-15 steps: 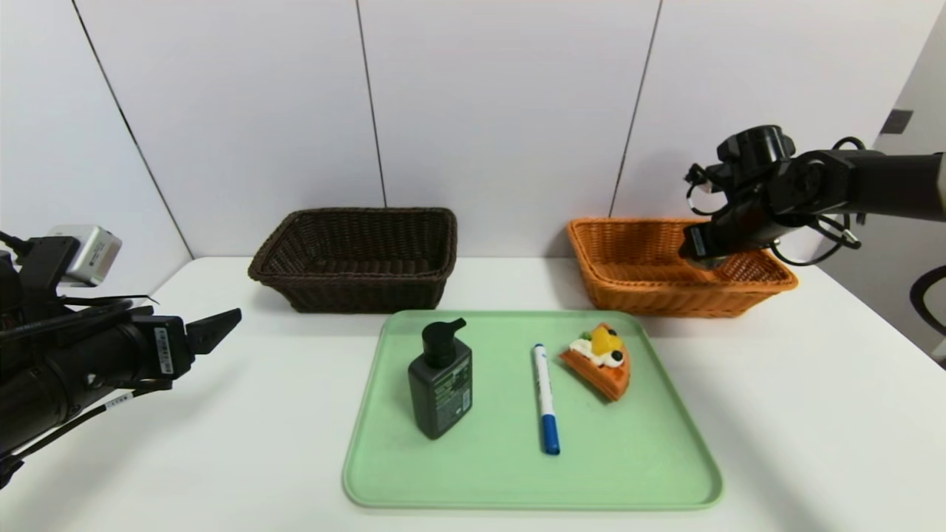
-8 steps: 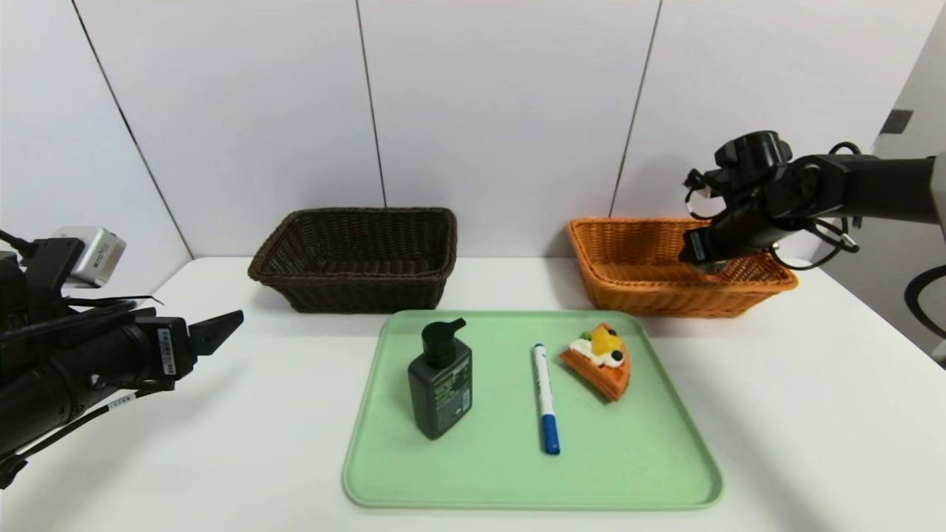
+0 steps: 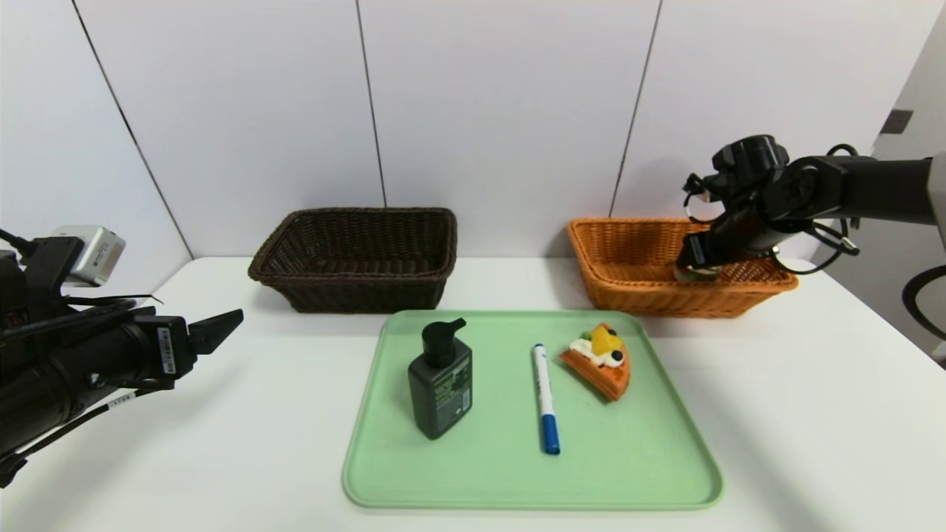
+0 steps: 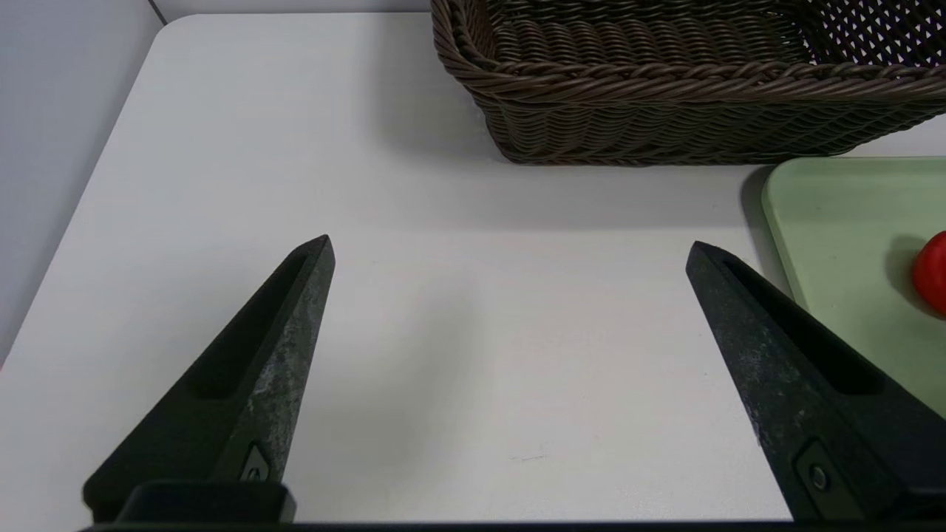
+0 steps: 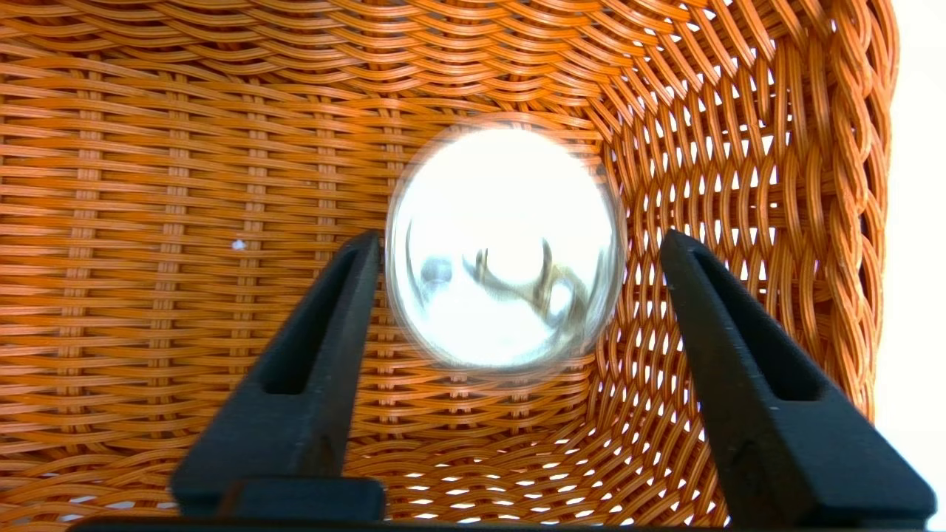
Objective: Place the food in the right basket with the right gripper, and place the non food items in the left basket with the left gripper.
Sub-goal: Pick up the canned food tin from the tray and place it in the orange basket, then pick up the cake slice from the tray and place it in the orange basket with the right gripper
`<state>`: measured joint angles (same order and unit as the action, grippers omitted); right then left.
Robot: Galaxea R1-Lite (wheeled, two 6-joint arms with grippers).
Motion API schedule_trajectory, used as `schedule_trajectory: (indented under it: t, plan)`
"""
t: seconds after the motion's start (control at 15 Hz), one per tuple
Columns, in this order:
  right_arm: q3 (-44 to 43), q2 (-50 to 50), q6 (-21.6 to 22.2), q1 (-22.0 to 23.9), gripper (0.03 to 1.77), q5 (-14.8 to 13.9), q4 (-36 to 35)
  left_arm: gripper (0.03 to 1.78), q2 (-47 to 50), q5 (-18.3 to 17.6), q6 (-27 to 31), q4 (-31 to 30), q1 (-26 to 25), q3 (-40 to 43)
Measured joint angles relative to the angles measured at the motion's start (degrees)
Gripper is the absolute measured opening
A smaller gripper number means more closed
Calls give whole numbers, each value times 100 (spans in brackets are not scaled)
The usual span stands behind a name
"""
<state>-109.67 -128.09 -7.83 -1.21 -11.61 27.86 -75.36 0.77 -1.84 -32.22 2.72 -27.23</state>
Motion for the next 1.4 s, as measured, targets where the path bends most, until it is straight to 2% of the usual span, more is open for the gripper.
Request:
schedule_trajectory:
  t: [0.47,0.6,0.87,1.0,1.13,1.27,1.4]
  plan:
    - [-41,190,-22,-59,155,9,-24,169,6,7,-28,-2,-11,-2]
    - [-43,496,-18,-249,159,80,-22,169,9,-4,-35,-5,-93,-11]
    - [32,1367,185,-1428,164,338,117,169,20,-17,-37,-2,-184,-13]
    - [74,1725,549,-2153,166,347,458,169,37,-11,-44,-7,-193,-7]
    - [138,1976,1154,-2870,167,317,866,169,50,-11,-66,-2,-193,11]
    - [460,2148,1642,-3248,168,227,1178,169,67,-15,-61,-7,-193,0]
    - [936,2299,1986,-3396,168,98,1225,169,106,-17,-59,-7,-193,-10]
